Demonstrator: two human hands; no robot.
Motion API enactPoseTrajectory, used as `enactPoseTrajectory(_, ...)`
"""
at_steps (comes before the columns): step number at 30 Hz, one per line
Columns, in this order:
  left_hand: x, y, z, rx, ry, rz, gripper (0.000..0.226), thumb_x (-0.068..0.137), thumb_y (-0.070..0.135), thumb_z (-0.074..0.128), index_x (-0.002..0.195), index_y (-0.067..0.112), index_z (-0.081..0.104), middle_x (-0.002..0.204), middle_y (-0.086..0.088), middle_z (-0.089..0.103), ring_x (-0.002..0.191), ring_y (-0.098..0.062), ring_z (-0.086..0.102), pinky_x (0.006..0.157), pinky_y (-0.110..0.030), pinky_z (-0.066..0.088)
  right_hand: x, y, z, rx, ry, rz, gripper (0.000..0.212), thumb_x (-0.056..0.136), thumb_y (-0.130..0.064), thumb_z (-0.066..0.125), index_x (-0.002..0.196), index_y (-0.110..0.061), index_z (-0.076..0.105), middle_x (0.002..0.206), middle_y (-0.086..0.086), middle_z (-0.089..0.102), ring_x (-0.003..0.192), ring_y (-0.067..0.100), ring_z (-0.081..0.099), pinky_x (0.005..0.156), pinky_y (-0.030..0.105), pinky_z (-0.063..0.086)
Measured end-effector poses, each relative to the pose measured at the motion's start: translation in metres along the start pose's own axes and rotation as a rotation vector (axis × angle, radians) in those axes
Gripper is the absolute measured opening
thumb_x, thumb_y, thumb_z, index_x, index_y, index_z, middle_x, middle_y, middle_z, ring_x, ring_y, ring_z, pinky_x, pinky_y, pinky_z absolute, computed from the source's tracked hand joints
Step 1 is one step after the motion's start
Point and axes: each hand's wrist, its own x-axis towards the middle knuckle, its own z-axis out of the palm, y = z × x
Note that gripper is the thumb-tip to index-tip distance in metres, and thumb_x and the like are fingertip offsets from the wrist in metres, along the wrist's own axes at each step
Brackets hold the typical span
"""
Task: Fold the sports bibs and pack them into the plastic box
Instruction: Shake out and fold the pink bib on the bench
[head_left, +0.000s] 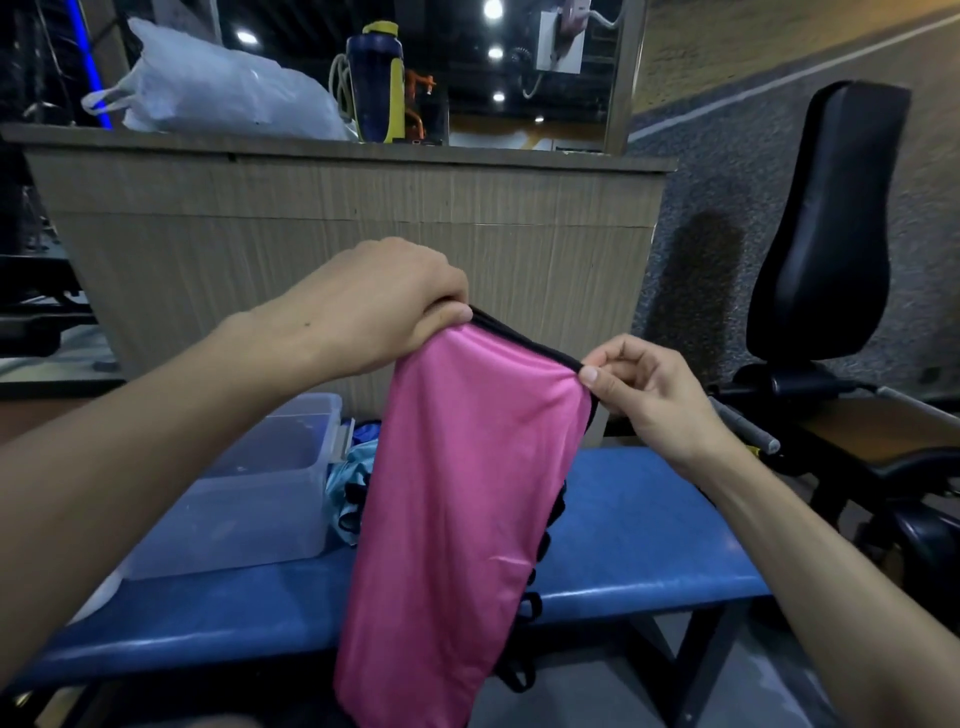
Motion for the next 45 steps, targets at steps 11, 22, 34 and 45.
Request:
enactPoseTrajectory(11, -0.010, 0.007, 0.043, 0.212, -0.033, -0.096, 0.004, 0.104, 0.018, 0.049, 0.100, 0.019, 0.049, 0.089, 0.004, 0.044, 0.085, -0.021, 0.052, 0.057, -0.041, 0.047, 0.029, -0.029, -0.008, -0.533, 0.035, -0.042, 0.018, 0.094, -0.016, 0.073, 0.111, -0.018, 0.075, 0.089, -0.005, 0.075, 0.079, -0.002, 0.067, 0.080, 0.019, 0.054)
enactPoseTrajectory(22, -0.010, 0.008, 0.035, -0.303, -0.022, -0.153, 0.019, 0.104, 0.029, 0.049, 0.095, 0.017, 0.061, 0.088, 0.005, 0.058, 0.090, -0.024, 0.059, 0.073, -0.034, 0.038, 0.034, -0.021, -0.008, -0.552, 0.082, 0.048, 0.005, 0.095, -0.015, 0.071, 0.098, -0.013, 0.074, 0.074, -0.011, 0.067, 0.061, -0.005, 0.058, 0.064, 0.014, 0.045)
enactPoseTrajectory(34, 0.018, 0.055, 0.060, -1.009, -0.174, -0.212, 0.032, 0.106, 0.023, 0.054, 0.091, -0.003, 0.066, 0.075, -0.011, 0.054, 0.060, -0.010, 0.053, 0.053, -0.019, 0.048, -0.024, 0.011, -0.034, -0.062, 0.173, 0.379, 0.005, 0.099, -0.002, 0.060, 0.102, 0.000, 0.063, 0.062, 0.006, 0.062, 0.042, 0.011, 0.057, 0.036, 0.021, 0.043)
enactPoseTrajectory(45, 0.066, 0.074, 0.077, -1.664, 0.116, -0.300, 0.023, 0.108, 0.017, 0.049, 0.089, 0.009, 0.060, 0.070, -0.008, 0.060, 0.055, -0.015, 0.061, 0.053, -0.030, 0.057, 0.072, -0.068, -0.075, -0.373, 0.331, 0.157, 0.019, 0.101, -0.009, 0.059, 0.087, -0.022, 0.064, 0.053, -0.005, 0.063, 0.045, 0.006, 0.064, 0.041, 0.019, 0.050)
